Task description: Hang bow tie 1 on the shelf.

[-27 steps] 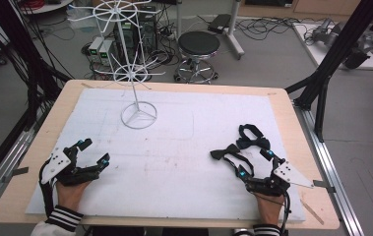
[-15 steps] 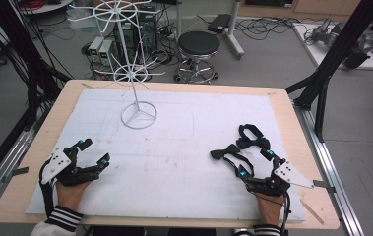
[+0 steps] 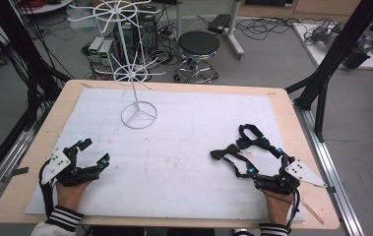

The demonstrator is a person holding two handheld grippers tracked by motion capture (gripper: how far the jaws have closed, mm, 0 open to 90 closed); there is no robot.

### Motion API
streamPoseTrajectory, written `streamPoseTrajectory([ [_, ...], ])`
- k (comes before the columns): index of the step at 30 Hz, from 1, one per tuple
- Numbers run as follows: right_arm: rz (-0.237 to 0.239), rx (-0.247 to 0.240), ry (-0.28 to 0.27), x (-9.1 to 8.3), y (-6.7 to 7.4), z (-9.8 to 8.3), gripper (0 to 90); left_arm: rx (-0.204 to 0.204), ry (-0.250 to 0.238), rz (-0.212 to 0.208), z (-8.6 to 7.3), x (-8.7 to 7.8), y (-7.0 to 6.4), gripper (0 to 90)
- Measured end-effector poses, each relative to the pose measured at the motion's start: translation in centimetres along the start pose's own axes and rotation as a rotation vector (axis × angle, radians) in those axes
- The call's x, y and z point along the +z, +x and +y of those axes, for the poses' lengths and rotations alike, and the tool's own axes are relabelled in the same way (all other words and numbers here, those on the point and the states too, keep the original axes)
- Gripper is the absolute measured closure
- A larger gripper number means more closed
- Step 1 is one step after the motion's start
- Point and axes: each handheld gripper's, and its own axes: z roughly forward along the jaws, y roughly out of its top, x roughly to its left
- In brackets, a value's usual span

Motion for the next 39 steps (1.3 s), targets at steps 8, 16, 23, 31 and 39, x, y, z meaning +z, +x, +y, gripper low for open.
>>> streamPoseTrajectory([
  [8,0.023,-0.032,0.046,-0.1,-1.1,2.5,0.7,-0.005,0.000,0.004,0.0,0.0,0.0,14.2],
  [16,0.068,-0.058,0.130,0.5,-2.3,5.0,0.6,-0.004,-0.001,0.005,0.0,0.0,0.0,14.2],
  [23,0.108,-0.105,0.241,1.7,-3.3,6.5,0.7,-0.003,-0.001,0.005,0.0,0.0,0.0,14.2],
  [31,0.129,-0.165,0.371,3.3,-4.6,7.7,0.7,-0.005,0.000,0.006,0.0,0.0,0.0,14.2],
  [39,0.154,-0.213,0.514,4.8,-6.2,8.6,0.7,-0.005,0.000,0.007,0.0,0.0,0.0,14.2],
])
